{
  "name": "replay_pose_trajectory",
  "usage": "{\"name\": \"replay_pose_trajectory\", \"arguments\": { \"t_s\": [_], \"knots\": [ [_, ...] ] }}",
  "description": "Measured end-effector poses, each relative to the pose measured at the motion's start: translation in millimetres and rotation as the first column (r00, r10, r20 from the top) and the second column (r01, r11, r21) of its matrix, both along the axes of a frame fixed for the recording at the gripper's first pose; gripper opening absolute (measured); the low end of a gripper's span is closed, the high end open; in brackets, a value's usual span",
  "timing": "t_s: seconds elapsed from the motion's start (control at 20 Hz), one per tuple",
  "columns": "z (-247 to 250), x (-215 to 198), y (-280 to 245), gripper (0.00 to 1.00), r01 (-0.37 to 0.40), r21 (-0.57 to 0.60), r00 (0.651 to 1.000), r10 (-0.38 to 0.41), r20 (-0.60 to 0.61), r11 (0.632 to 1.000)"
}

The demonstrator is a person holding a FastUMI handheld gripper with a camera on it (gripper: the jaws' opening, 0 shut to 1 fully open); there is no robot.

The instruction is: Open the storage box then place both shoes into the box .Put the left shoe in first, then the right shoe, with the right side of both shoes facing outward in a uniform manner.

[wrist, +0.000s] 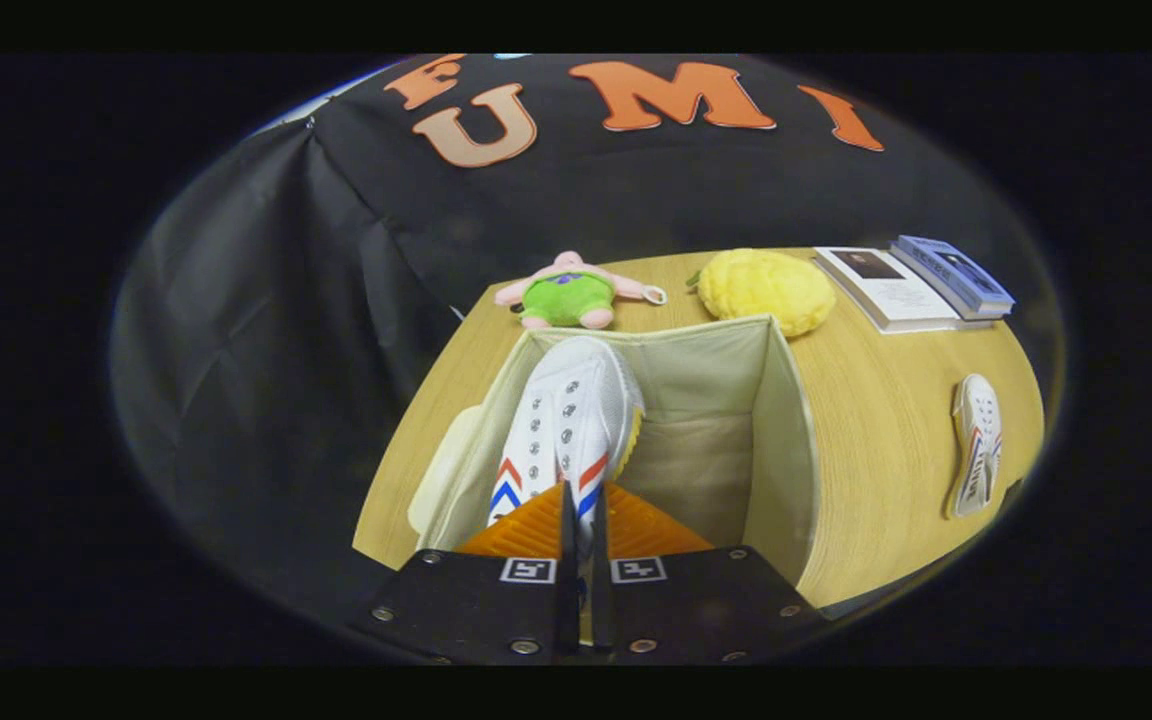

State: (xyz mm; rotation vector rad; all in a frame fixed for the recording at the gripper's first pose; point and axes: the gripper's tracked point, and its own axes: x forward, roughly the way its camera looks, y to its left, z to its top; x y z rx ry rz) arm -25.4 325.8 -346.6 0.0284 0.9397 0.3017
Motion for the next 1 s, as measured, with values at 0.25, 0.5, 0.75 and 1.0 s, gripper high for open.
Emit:
{"name": "replay_pose_trajectory", "arguments": {
  "t_s": [0.25, 0.5, 0.75, 1.0],
  "knots": [
    [17.4, 6.2, 7.3, 0.52, 0.009, 0.087, 1.000, -0.012, 0.026, 0.996],
    [55.1, 23.9, -9.6, 0.98, 0.002, 0.106, 0.990, -0.016, 0.139, 0.994],
    [85.3, 37.1, -53.1, 0.98, 0.037, 0.118, 0.971, -0.063, 0.229, 0.992],
    [103.8, 52.5, -119.1, 0.98, 0.119, 0.105, 0.946, -0.144, 0.290, 0.987]
  ]
}}
